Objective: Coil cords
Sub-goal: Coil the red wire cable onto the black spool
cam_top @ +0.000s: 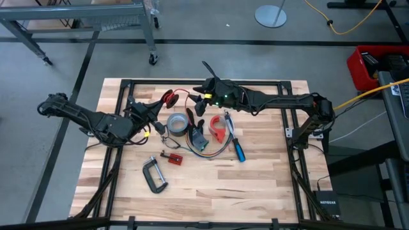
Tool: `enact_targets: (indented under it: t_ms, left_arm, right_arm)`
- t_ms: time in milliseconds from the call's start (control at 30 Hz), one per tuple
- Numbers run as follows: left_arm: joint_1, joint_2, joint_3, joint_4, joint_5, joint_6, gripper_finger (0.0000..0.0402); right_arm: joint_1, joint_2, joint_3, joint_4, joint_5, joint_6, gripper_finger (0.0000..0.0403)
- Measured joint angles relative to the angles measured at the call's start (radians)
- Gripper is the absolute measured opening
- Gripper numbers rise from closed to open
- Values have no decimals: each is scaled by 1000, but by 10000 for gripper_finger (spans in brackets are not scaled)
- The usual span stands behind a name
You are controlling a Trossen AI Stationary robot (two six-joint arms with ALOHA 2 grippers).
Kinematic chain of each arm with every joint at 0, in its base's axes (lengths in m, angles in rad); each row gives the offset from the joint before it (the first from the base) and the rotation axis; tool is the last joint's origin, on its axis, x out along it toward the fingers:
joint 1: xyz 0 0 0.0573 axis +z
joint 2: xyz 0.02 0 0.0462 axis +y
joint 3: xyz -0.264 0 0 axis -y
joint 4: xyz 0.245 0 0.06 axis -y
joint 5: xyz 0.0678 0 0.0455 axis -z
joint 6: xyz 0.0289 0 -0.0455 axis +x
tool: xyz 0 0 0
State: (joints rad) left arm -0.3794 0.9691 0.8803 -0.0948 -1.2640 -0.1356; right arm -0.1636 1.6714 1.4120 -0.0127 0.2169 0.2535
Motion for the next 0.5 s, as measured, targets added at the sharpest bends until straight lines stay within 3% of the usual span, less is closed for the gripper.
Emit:
enact_targets:
  t_ms: [333, 500]
  left_arm:
    - [0, 0, 0, -1, 0, 8, 0]
    - [0, 0, 0, -2, 0, 8, 0]
  right_arm:
    - [0, 0, 0, -177, 53, 1, 197]
    - [0, 0, 0, -177, -61, 4, 197]
